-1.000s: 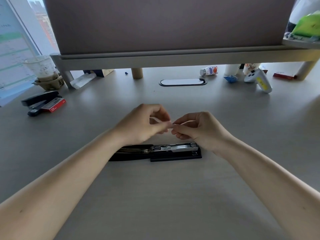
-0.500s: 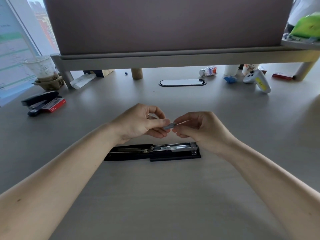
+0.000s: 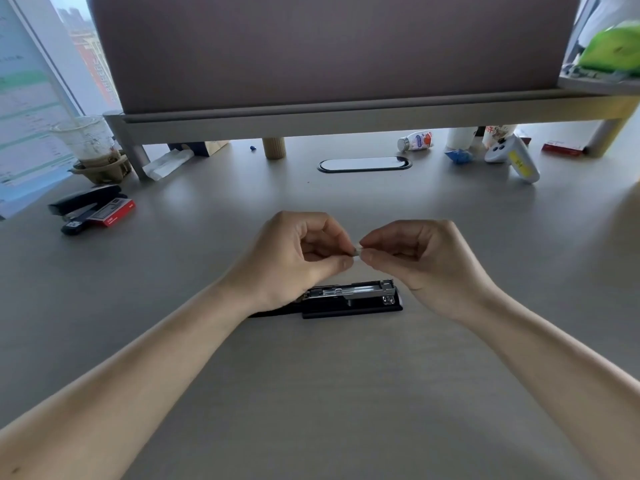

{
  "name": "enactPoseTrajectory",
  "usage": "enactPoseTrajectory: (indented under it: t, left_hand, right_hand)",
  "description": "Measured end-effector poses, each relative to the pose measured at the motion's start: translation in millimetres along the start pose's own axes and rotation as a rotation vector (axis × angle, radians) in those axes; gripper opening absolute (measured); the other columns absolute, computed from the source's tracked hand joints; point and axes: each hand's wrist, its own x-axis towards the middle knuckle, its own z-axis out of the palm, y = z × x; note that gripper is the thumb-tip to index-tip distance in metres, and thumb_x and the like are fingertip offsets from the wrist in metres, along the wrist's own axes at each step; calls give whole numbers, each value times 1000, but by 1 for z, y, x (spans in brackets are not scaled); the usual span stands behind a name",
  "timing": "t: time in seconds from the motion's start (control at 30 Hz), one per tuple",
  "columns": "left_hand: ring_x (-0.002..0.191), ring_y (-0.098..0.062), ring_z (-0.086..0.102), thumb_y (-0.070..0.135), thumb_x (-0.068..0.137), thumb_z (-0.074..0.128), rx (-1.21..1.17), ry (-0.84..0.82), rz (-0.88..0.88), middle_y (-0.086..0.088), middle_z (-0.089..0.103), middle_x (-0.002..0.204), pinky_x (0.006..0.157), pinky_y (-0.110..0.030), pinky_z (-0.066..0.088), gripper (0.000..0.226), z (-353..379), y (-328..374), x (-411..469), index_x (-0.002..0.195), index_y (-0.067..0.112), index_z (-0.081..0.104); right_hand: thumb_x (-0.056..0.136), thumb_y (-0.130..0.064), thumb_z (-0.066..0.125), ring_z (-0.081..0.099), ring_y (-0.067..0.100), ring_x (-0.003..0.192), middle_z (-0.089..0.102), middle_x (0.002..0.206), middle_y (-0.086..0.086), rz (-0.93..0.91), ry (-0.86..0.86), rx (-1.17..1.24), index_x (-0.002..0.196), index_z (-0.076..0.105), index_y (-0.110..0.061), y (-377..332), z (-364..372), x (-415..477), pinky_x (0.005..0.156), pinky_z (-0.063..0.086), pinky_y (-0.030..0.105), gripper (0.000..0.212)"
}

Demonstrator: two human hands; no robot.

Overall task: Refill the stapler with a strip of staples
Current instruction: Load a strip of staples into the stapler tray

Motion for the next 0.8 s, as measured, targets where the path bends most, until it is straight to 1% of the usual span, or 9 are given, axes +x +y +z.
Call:
enactPoseTrajectory:
  t: [0.1, 0.17, 0.2, 0.27, 0.33, 0.4, 0.53, 0.63, 0.8]
  left_hand:
    - [83, -18, 82, 6, 83, 84, 42, 46, 18, 0, 84, 86, 87, -47, 65, 12, 5, 4, -7, 87, 14, 77]
    - [80, -12, 81, 8, 84, 83, 97, 30, 30, 4, 83, 84, 84, -40, 66, 12, 9, 7, -13, 88, 19, 78]
    - [78, -8, 80, 9, 85, 82, 148, 16, 44, 6, 83, 83, 82, -35, 66, 13, 10, 10, -17, 89, 21, 79]
    - [79, -1, 78, 9, 86, 80, 263, -7, 78, 11, 82, 83, 79, -18, 62, 15, 13, 15, -24, 91, 22, 81]
    - [81, 3, 76, 8, 87, 79, 335, -13, 95, 15, 81, 83, 75, -4, 53, 16, 15, 18, -28, 92, 22, 83]
    - [83, 4, 76, 8, 87, 78, 374, -12, 104, 15, 81, 84, 74, -2, 50, 16, 14, 20, -28, 92, 22, 83]
    - [84, 6, 75, 7, 86, 78, 401, -18, 99, 15, 81, 84, 71, 2, 45, 17, 14, 22, -29, 92, 22, 84]
    - [86, 6, 75, 8, 86, 78, 403, -14, 89, 15, 82, 84, 69, 3, 44, 17, 15, 22, -29, 92, 22, 84]
    - [85, 6, 76, 9, 86, 79, 412, -21, 88, 16, 82, 84, 70, 2, 45, 17, 15, 22, -30, 91, 24, 84]
  right_hand:
    - [81, -15, 87, 79, 5, 85, 85, 91, -4, 4, -35, 27, 100, 81, -19, 2, -6, -11, 86, 63, 29, 21]
    - [76, -17, 89, 79, 4, 92, 83, 95, -6, -18, -63, -61, 105, 80, -22, 7, -12, -21, 92, 62, 25, 30]
    - [75, -20, 90, 79, 5, 96, 83, 98, -8, -25, -77, -117, 105, 80, -25, 10, -14, -26, 95, 61, 26, 33]
    - [74, -24, 90, 78, 5, 101, 83, 102, -11, -15, -101, -174, 105, 79, -28, 15, -16, -32, 100, 59, 32, 33]
    - [76, -17, 89, 79, 4, 98, 83, 100, -11, 1, -96, -182, 103, 80, -28, 17, -17, -35, 99, 61, 34, 30]
    - [78, -12, 89, 79, 3, 93, 84, 97, -11, -6, -86, -206, 100, 80, -27, 17, -17, -35, 96, 62, 33, 28]
    - [79, -11, 88, 79, 3, 92, 83, 95, -10, -9, -85, -226, 100, 80, -27, 16, -16, -36, 94, 62, 31, 28]
    - [79, -12, 88, 79, 4, 93, 83, 96, -9, -15, -82, -233, 100, 80, -28, 16, -16, -36, 94, 62, 32, 27]
    - [79, -12, 88, 79, 1, 92, 83, 95, -9, -19, -81, -233, 100, 80, -27, 17, -16, -37, 92, 61, 27, 27]
